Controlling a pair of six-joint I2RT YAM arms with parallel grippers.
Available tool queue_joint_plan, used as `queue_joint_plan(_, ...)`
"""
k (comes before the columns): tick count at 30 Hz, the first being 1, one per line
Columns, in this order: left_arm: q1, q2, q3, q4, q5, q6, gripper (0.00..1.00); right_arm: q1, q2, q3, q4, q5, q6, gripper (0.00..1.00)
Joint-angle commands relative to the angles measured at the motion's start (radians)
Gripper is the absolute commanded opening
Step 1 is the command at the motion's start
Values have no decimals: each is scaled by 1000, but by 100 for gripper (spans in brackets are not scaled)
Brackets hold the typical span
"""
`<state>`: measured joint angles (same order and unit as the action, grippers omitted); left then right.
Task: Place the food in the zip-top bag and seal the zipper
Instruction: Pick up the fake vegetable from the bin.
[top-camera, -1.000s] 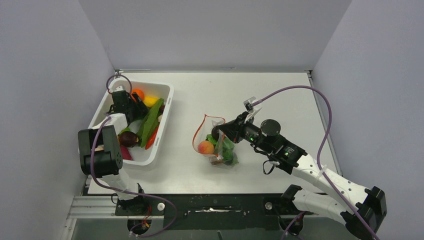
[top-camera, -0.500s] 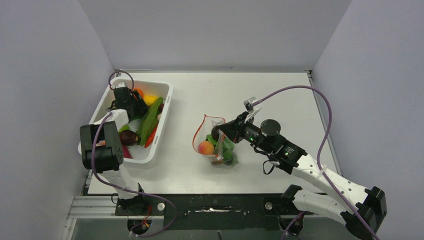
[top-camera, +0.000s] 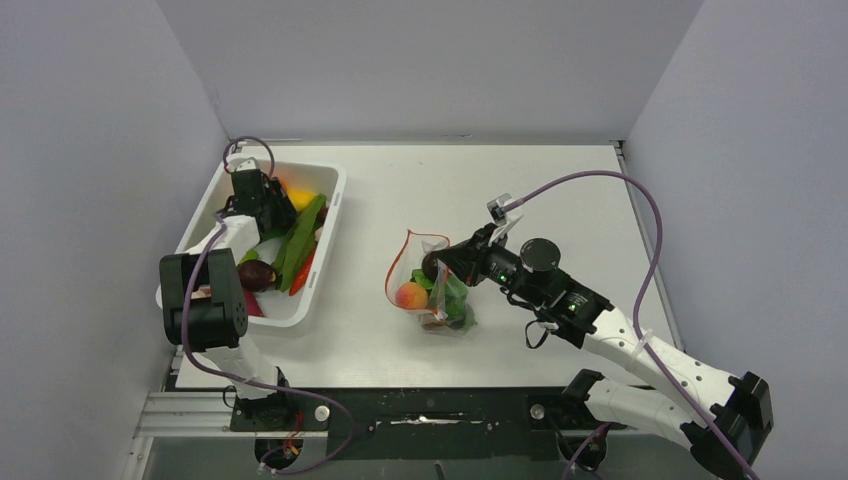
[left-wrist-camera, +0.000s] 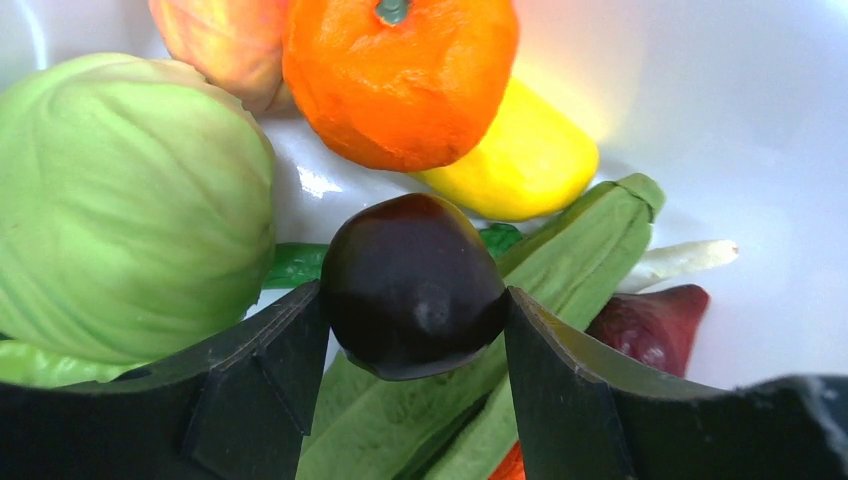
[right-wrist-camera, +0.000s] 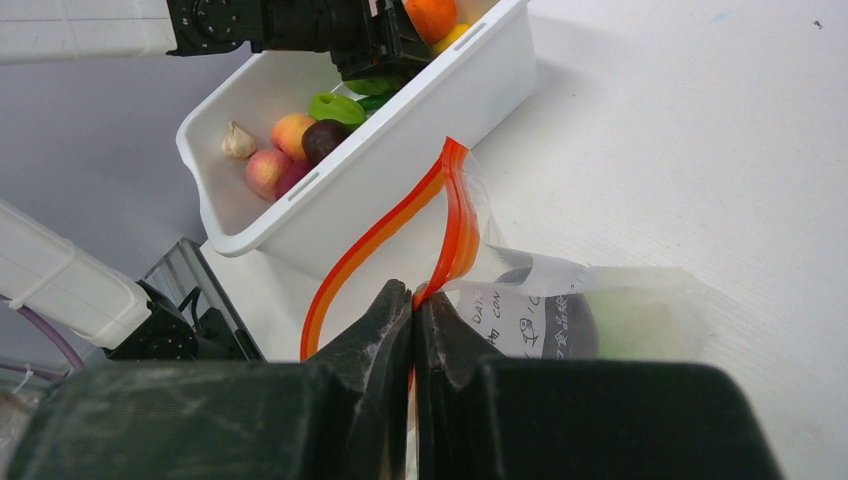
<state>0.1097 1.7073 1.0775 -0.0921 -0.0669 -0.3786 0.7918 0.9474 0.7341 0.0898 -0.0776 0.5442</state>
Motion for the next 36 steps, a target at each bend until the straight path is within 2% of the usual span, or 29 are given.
queue_joint_plan(1,-24,-110,17,-4,-54,30,48,0,3,14,112,16,16,0)
queue_joint_plan(14,-41,-298,-104,55,113,-46,45,6,-8,13,92,37,28,0)
queue_joint_plan(21,-64,-424,-127,5,204,-20,45,7,-10,5,77,63,42,0)
queue_joint_plan(29,-166,-582,-151,-102,214,70,44,9,3,7,84,77,56,0)
queue_joint_plan(36,-263,-707,-211,-108,335,8,42,13,28,31,81,52,74,0)
